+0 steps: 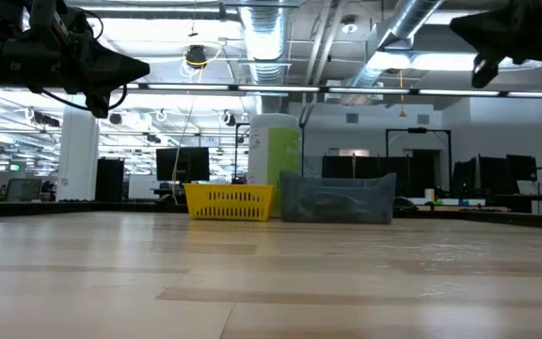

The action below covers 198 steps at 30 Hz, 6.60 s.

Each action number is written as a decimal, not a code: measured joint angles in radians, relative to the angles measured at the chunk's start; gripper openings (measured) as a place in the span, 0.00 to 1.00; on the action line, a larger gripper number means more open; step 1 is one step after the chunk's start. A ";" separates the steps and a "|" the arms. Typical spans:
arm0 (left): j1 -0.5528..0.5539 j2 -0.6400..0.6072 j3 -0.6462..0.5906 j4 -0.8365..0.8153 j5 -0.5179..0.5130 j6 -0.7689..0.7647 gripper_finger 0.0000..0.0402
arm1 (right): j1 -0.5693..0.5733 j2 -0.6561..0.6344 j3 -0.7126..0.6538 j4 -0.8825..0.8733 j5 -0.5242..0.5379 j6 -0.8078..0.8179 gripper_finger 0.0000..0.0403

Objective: Pick & Place Travel size toiletries
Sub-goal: Return to Home Position

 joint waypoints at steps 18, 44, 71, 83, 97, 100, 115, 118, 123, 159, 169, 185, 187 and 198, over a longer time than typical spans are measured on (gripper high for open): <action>0.000 0.000 0.000 0.009 0.000 0.000 0.00 | -0.009 -0.002 -0.144 -0.076 -0.004 -0.007 0.00; 0.000 0.000 0.000 0.017 0.000 0.000 0.00 | -0.002 0.039 -0.157 -0.045 -0.007 -0.003 0.00; 0.006 -0.434 0.000 0.074 0.000 -0.105 0.00 | -0.002 0.040 -0.158 -0.044 -0.007 -0.003 0.00; 0.006 -0.434 0.000 -0.025 0.150 0.004 0.00 | -0.002 0.040 -0.158 -0.044 -0.007 -0.003 0.00; 0.103 -0.435 0.000 -0.422 0.342 0.086 0.00 | -0.002 0.040 -0.159 -0.044 -0.007 -0.003 0.00; 0.127 -0.435 0.000 -0.490 0.341 0.101 0.00 | -0.002 0.040 -0.159 -0.044 -0.007 -0.003 0.00; 0.103 -0.435 0.000 -0.494 0.333 0.168 0.00 | -0.002 0.040 -0.159 -0.044 -0.008 -0.002 0.00; 0.103 -0.435 0.000 -0.490 0.333 0.169 0.00 | -0.002 0.040 -0.159 -0.044 -0.008 -0.002 0.00; 0.103 -0.423 0.000 -0.484 0.333 0.169 0.00 | -0.002 0.040 -0.159 -0.044 -0.008 -0.003 0.00; 0.103 -0.382 0.000 -0.471 0.333 0.169 0.00 | -0.002 0.040 -0.159 -0.044 -0.008 -0.002 0.00; 0.091 -0.434 0.000 -0.390 0.333 0.169 0.00 | -0.002 0.040 -0.159 -0.044 -0.008 -0.002 0.00; 0.088 -0.434 0.000 -0.382 0.333 0.169 0.00 | -0.002 0.040 -0.159 -0.044 -0.008 -0.002 0.00; 0.088 -0.434 0.000 -0.381 0.333 0.169 0.00 | -0.002 0.040 -0.159 -0.044 -0.008 -0.003 0.00; 0.088 -0.396 0.000 -0.380 0.333 0.168 0.00 | -0.002 0.040 -0.159 -0.044 -0.008 -0.002 0.00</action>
